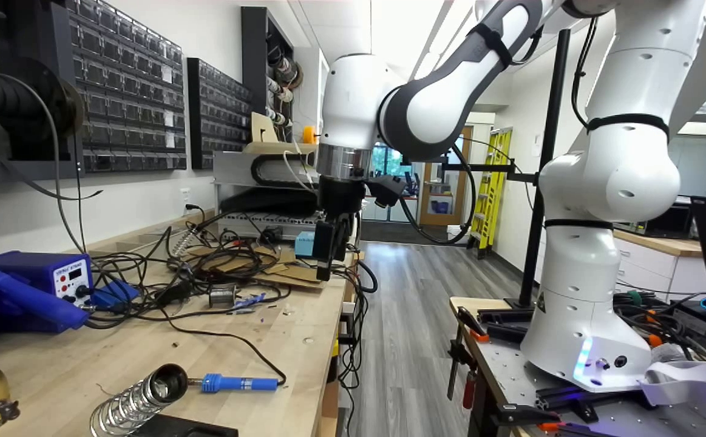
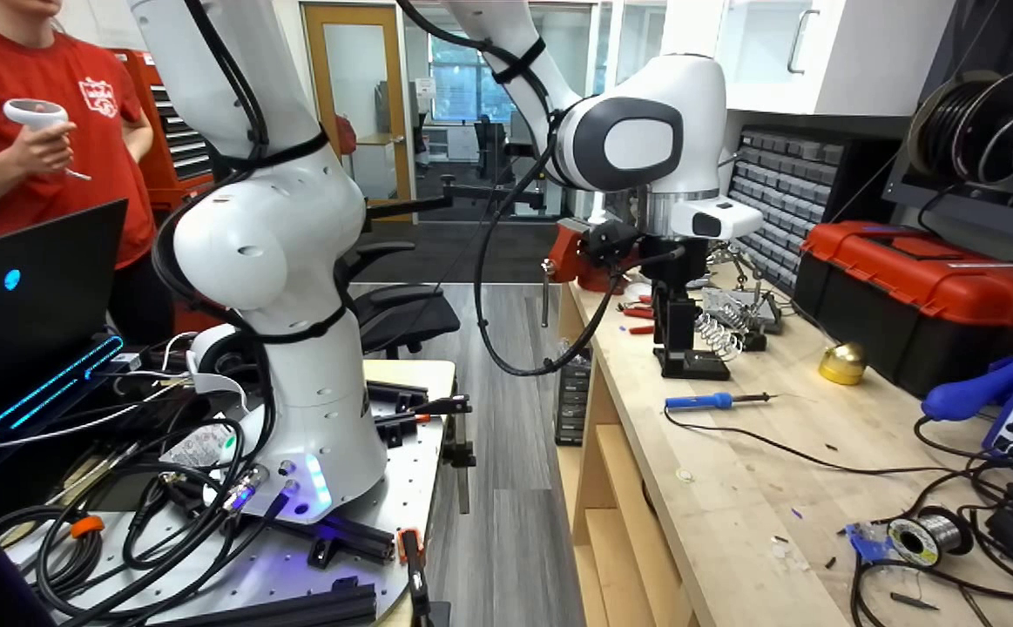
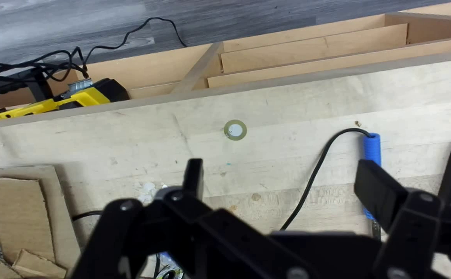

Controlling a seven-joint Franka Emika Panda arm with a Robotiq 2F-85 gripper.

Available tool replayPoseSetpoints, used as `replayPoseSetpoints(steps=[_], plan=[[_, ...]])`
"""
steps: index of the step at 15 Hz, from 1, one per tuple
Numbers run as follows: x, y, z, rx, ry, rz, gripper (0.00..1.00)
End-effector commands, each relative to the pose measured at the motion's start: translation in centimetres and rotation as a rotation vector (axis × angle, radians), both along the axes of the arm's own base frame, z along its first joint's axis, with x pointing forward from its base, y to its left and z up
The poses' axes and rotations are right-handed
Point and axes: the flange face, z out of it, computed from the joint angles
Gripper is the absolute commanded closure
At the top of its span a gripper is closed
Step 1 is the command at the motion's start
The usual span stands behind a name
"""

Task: Pick up the spot welding pen and put it on the welding pen holder

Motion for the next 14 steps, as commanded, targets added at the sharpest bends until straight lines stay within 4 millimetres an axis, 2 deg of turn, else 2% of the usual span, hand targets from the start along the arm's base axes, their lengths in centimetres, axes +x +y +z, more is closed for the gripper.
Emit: replayPoseSetpoints(steps=[1,6,14], plan=[[0.0,0.0,0.0,0.0,0.001,0.0,0.0],[0.5,0.4,-0.3,0.0,-0.001,0.032,0.0],[1.8,2.7,-1.0,0.002,0.0,0.131,0.0]])
